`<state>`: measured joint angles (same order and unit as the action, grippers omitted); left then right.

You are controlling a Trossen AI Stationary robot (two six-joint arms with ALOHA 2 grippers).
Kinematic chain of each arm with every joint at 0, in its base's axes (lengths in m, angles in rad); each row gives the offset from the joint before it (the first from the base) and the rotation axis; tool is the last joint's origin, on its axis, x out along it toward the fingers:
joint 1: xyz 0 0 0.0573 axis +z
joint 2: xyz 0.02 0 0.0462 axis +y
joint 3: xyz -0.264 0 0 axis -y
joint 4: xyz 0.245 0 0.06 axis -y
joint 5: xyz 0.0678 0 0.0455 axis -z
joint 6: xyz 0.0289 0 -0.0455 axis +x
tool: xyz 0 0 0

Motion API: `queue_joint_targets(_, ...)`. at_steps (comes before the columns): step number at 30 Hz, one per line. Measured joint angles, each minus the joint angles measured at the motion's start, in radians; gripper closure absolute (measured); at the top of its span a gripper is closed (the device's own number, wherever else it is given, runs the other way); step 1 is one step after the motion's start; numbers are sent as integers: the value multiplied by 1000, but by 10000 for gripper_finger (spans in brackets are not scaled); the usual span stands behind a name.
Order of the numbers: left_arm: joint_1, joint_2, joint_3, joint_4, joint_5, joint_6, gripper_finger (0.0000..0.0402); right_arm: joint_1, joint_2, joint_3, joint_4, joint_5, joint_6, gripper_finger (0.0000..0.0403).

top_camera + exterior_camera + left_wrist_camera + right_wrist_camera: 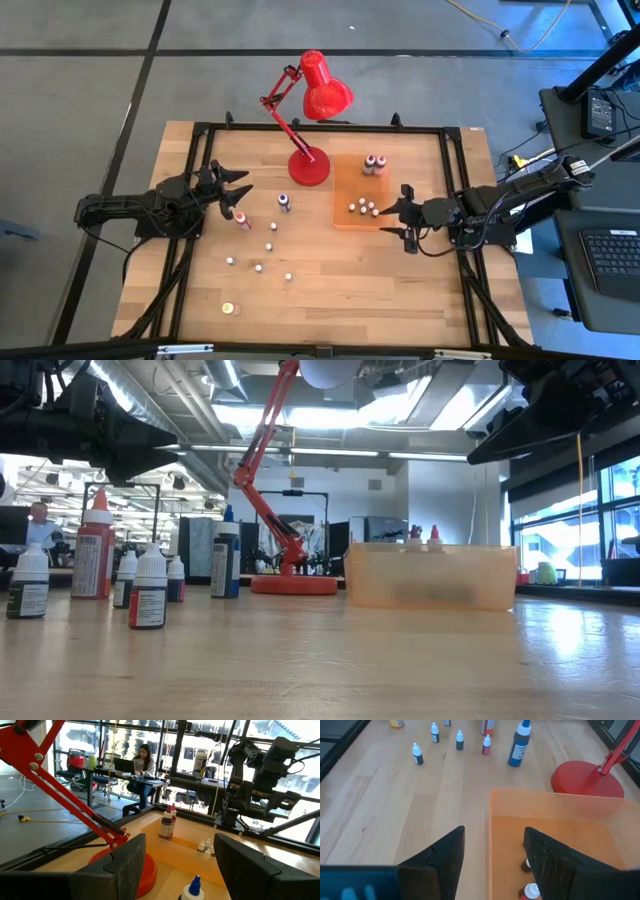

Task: Pick & Place food coloring
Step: Put the large blue food coloring bottle into the orange bin

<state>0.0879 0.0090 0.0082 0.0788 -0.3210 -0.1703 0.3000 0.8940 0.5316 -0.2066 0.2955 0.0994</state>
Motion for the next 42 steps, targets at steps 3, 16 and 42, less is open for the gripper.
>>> queue_joint_targets(3, 0, 0, 0, 0, 0, 0, 173, 0, 0, 0, 0, 0, 0, 196)
queue_joint_targets(16, 0, 0, 0, 0, 0, -3, 173, 0, 1, 0, 0, 0, 0, 196)
queue_joint_targets(42, 0, 36, 43, 52, 162, -158, 143, 0, 1, 0, -1, 0, -7, 196)
